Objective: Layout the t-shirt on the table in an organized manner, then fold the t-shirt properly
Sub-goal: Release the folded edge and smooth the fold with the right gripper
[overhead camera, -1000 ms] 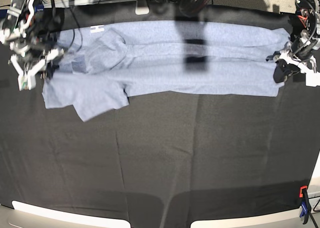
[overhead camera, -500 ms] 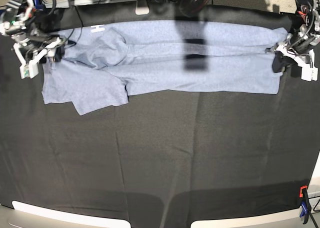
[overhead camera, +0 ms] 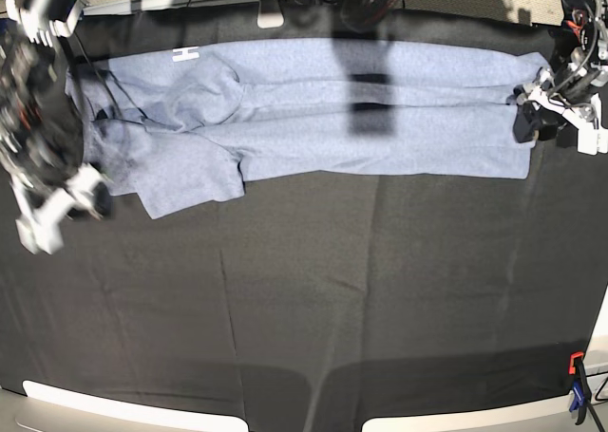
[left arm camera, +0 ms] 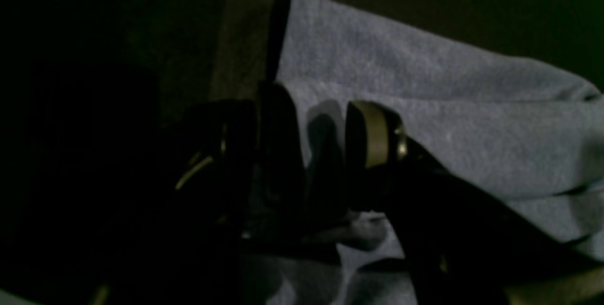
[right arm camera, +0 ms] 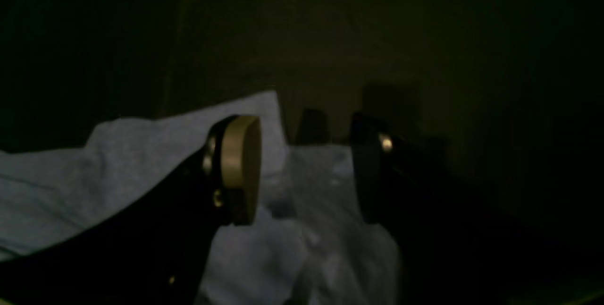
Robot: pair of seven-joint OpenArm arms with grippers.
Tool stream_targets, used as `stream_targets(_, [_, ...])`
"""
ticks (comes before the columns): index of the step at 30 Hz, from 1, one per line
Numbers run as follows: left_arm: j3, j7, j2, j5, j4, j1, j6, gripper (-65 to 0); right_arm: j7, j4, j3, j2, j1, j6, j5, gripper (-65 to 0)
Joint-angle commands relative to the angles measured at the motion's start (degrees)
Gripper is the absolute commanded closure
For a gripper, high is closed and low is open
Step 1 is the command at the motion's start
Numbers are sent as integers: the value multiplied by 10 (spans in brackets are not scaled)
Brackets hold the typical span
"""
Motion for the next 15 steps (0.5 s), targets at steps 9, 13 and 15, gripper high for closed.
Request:
stream_targets(9, [-3, -13, -9, -10, 10, -5, -1, -282, -18, -200, -113, 10, 156, -19, -60, -297])
stream_targets(13, [-3, -13, -9, -10, 10, -5, -1, -282, -43, -271, -150, 7, 195, -19, -60, -297])
stream_targets(15, [-3, -13, -9, -10, 10, -5, -1, -282, -39, -278, -167, 7, 196, -19, -60, -296])
